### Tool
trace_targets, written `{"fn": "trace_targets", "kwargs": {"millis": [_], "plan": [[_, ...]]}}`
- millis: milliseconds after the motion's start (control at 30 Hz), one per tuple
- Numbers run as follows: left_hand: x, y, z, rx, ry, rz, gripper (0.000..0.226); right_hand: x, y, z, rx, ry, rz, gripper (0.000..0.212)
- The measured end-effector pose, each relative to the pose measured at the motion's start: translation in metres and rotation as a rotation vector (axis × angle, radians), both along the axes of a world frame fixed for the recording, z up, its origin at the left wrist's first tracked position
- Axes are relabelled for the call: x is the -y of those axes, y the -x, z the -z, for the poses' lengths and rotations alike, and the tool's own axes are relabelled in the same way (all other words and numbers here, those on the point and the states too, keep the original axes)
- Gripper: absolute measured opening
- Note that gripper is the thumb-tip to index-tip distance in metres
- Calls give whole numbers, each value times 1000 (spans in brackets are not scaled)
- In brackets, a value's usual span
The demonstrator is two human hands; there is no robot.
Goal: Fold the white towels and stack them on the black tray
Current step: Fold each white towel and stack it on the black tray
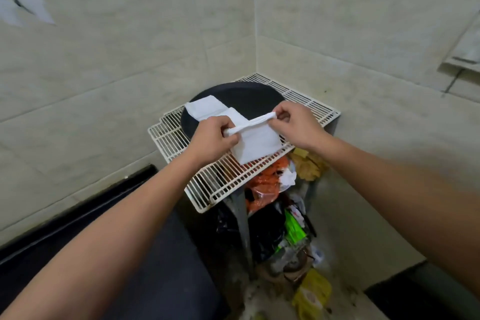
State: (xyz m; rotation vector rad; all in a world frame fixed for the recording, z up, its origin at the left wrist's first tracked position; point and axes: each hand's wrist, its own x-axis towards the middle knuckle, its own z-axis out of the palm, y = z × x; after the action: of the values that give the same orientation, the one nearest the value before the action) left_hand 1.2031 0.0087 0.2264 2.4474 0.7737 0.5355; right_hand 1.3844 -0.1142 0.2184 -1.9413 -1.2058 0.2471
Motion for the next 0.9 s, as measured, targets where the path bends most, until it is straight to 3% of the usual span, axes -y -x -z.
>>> {"fn": "trace_targets", "kwargs": {"millis": [133, 267, 500, 767, 900], "plan": [[-50, -6, -3, 28, 81, -89, 8, -70, -14, -1, -79, 13, -76, 12], [-116, -18, -6, 174, 206, -196, 8, -145, -30, -5, -161, -11, -135, 12], [-211, -44, 4, 323, 402, -377, 6, -270, -49, 1, -345, 26, -90, 8], [-268, -62, 43, 300, 615, -558, 19, -337, -60, 52, -237, 140, -108, 6], [-267, -65, 60, 216, 626, -586, 23, -345, -62, 69, -26, 311, -113, 14]]}}
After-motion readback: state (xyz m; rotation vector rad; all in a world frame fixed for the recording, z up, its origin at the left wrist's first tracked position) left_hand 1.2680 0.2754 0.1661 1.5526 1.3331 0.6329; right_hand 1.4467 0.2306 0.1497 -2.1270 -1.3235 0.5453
